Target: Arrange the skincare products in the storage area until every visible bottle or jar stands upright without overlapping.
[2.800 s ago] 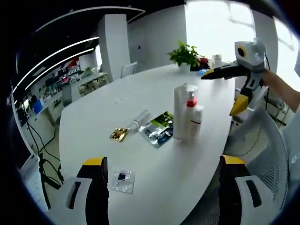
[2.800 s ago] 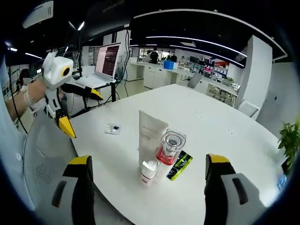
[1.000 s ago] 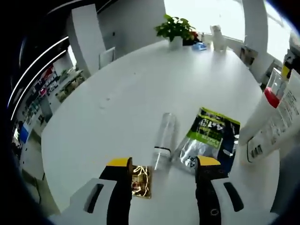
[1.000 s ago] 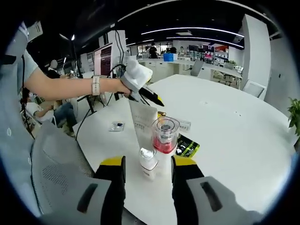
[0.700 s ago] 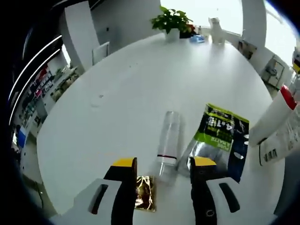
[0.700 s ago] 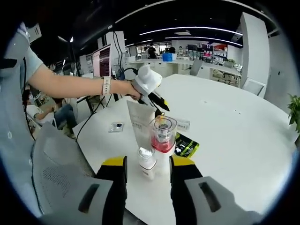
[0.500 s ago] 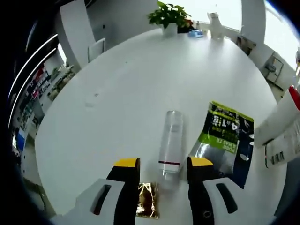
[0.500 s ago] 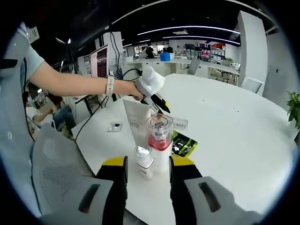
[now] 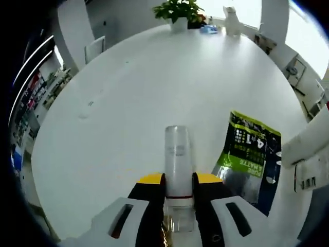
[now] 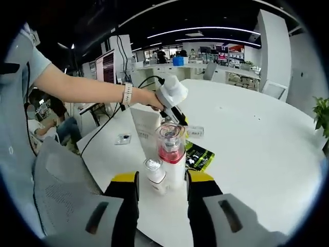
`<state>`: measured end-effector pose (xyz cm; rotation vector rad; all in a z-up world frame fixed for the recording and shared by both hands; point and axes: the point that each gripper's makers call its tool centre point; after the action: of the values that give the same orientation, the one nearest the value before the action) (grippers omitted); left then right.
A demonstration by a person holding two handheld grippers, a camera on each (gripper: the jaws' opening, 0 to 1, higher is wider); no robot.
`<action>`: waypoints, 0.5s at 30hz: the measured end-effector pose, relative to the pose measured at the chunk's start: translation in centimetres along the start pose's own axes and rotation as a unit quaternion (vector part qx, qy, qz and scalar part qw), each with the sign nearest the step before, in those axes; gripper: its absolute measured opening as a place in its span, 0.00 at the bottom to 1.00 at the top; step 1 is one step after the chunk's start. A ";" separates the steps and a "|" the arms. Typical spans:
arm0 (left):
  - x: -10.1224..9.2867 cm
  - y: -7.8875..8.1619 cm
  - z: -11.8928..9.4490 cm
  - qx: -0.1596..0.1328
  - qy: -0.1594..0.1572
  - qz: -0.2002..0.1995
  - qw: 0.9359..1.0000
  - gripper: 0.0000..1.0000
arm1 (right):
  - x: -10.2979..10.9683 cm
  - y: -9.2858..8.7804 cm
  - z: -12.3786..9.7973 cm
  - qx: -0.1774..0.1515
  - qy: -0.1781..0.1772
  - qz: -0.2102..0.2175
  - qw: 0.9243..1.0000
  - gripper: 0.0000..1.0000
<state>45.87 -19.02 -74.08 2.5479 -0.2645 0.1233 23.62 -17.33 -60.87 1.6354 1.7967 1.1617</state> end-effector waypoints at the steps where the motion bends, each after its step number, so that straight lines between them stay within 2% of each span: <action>1: 0.1 0.0 0.0 0.001 -0.002 -0.002 1.000 0.18 | 0.0 0.0 0.0 0.000 -0.001 0.000 1.000 0.37; 6: -0.4 -0.1 -0.3 0.001 -0.007 -0.004 1.000 0.18 | 0.1 -0.2 0.2 0.005 0.000 -0.002 1.000 0.37; 8: -0.6 0.0 -0.4 0.001 -0.004 0.019 1.000 0.18 | 0.2 -0.2 0.1 0.004 0.000 -0.002 1.000 0.36; 15: -0.8 -0.3 -1.2 0.009 0.013 0.010 1.000 0.17 | 0.7 -0.8 -0.3 0.006 0.007 0.006 1.000 0.33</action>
<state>45.16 -18.04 -73.36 2.5600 -0.2791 0.1681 22.71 -16.67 -61.20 1.6510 1.8072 1.1724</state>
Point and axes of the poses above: the point that each gripper's makers call its tool centre point, and the gripper's own axes: z roughly forward along the fingers, x roughly to its left, y roughly out of its top, and after that the axes turned 9 degrees about z, right-handed
